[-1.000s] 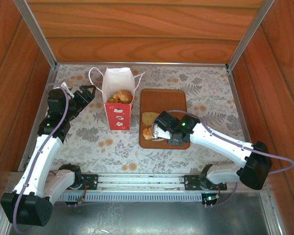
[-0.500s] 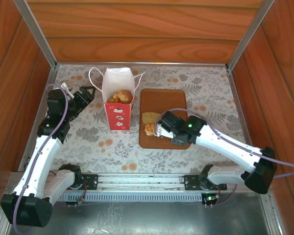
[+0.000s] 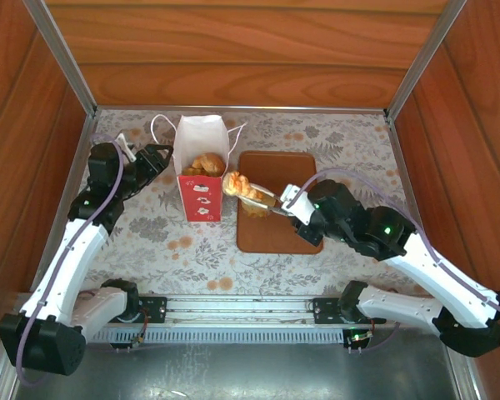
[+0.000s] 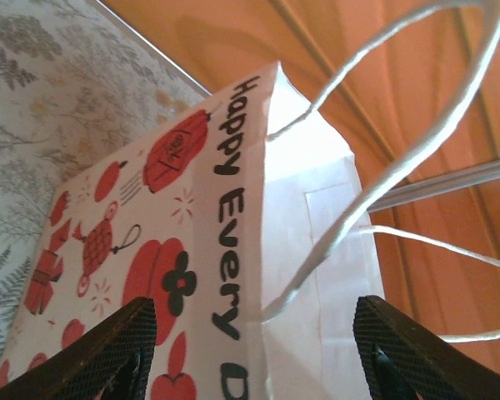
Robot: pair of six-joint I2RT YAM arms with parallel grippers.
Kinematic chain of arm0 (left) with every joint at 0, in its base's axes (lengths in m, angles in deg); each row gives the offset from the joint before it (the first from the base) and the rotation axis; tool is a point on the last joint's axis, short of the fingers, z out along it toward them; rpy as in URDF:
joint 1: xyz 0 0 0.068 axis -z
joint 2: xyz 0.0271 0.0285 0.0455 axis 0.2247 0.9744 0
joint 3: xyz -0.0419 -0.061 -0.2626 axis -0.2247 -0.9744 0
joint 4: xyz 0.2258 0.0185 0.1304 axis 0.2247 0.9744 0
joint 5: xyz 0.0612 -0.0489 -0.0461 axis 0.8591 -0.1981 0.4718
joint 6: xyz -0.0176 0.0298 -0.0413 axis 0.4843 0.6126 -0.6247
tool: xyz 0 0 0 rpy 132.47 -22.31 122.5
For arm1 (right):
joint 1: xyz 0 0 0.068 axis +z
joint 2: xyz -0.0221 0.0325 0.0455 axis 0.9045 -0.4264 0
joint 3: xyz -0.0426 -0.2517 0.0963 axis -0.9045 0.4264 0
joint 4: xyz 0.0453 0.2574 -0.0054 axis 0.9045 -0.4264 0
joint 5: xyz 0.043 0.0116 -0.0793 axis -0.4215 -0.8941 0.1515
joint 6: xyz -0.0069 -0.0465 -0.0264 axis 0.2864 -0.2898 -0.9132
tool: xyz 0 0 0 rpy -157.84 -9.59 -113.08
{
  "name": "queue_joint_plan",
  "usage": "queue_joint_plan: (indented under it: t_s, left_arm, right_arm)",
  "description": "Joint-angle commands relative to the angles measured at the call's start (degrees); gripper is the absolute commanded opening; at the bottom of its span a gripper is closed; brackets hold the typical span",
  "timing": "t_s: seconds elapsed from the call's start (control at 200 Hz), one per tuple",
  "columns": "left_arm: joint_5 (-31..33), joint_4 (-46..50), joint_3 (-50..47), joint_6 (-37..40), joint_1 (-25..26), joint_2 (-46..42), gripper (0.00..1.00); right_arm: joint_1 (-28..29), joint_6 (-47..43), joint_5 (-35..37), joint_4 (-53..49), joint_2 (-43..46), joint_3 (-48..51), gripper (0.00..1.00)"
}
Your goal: Place the fake bread into the paper bag
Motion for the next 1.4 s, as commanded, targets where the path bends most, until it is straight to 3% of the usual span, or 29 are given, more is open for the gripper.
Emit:
queue_joint_plan:
  t_s: [0.0, 0.195, 0.39, 0.7, 1.134, 1.394]
  left_arm:
    - [-0.18, 0.35, 2.16, 0.62, 1.53, 2.25, 0.65]
    - [0.88, -0.54, 3.48, -0.32, 3.04, 6.05, 0.58]
    - [0.93, -2.46, 3.91, -1.62, 4.21, 8.96, 0.43]
    - [4.21, -2.81, 2.98, -2.14, 5.12, 8.8, 0.3]
    - [5.8, -2.1, 2.13, -2.06, 5.22, 7.17, 0.18]
    - [5.76, -2.11, 2.08, -2.37, 5.3, 7.09, 0.15]
  right_arm:
    - [0.51, 7.32, -4.04, 5.43, -1.02, -5.0, 0.18]
    - [0.53, 15.59, -3.42, 6.88, -7.47, -14.58, 0.18]
    - [0.5, 22.49, -2.8, 5.06, -18.18, -26.39, 0.2]
    - [0.5, 26.16, 0.95, 2.82, -33.28, -38.93, 0.22]
    - [0.5, 26.14, 3.48, -1.56, -45.06, -41.39, 0.28]
    - [0.42, 25.44, 4.11, -4.69, -47.78, -43.97, 0.44]
